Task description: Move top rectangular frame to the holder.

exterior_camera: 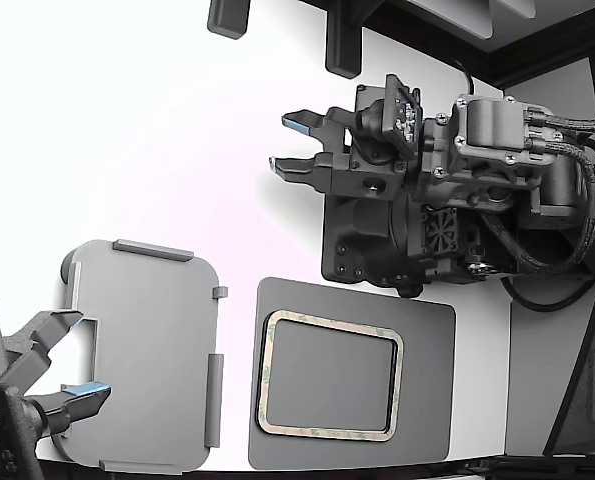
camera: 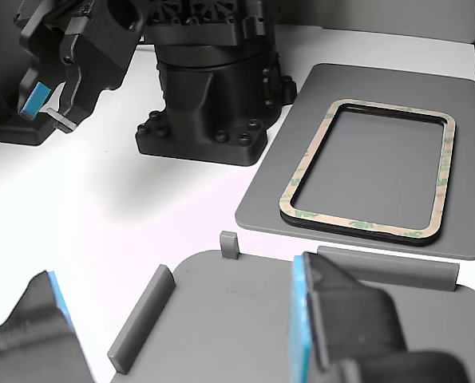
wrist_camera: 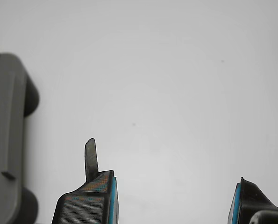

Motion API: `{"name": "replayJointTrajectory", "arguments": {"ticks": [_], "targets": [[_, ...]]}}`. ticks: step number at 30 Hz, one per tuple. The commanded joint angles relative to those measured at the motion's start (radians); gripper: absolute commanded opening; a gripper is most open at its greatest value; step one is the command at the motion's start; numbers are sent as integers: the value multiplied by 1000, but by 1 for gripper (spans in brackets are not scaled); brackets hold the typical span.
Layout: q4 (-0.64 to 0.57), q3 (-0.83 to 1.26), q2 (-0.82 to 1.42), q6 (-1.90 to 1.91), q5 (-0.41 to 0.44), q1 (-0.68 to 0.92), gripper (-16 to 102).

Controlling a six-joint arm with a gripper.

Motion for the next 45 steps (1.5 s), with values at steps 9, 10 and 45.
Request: {"name": "replayJointTrajectory", "arguments": {"ticks": [9, 10, 45], "targets": [[-5, -21, 21, 2, 2, -9, 100], [-5, -21, 21, 2, 2, -9, 100], [390, -808, -692, -325, -69, 334, 100]]}}
